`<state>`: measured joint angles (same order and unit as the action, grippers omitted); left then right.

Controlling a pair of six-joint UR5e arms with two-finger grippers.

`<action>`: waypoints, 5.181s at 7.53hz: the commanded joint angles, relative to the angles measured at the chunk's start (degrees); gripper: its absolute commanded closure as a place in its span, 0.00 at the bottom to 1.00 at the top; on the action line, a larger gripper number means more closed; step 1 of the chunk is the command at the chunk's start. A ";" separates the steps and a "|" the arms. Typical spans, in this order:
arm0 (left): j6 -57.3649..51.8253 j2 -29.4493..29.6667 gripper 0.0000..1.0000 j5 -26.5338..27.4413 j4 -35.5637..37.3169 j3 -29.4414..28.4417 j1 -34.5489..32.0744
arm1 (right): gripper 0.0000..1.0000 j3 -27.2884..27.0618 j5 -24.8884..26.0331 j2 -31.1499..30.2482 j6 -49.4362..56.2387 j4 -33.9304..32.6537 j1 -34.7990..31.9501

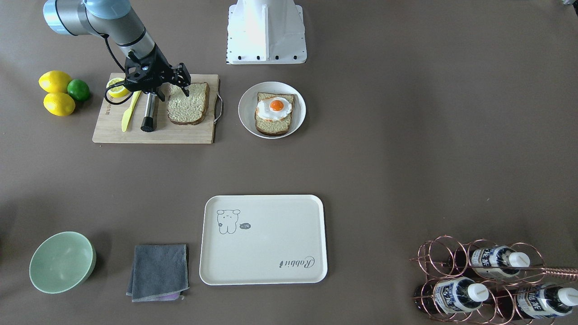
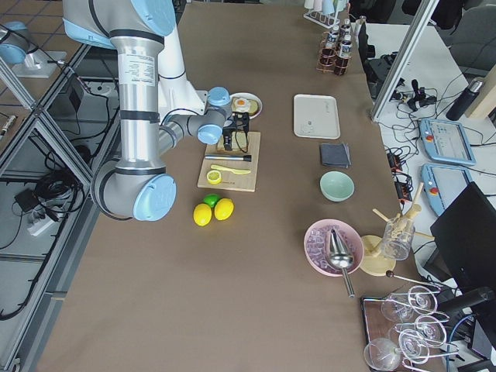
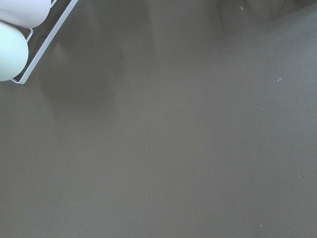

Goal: Make sandwich and place on tray
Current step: 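Lower the right gripper and grasp the bread slice edge, then lift the bread slice with the right gripper and carry it over the egg toast, then lower the bread slice onto the egg toast and open the right gripper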

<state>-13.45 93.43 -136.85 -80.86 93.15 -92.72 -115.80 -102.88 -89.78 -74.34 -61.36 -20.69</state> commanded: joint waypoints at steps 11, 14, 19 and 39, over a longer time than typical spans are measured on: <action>0.18 2.55 0.02 0.09 0.53 -0.25 0.00 | 1.00 -0.12 -8.02 1.27 -0.28 -0.07 -6.28; 1.23 3.25 0.01 0.09 0.53 -1.21 0.00 | 1.00 0.49 -11.21 10.81 0.24 -9.06 -9.19; 1.14 3.08 0.02 0.00 0.27 -2.01 0.00 | 1.00 4.52 -2.27 31.57 0.25 -27.57 -2.62; 1.23 3.87 0.01 -0.18 0.09 -2.36 0.61 | 1.00 17.63 -0.48 38.63 -0.02 -26.97 2.32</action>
<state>-12.22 97.29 -137.07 -80.77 90.79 -92.11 -98.30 -103.28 -51.06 -74.47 -88.36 -18.39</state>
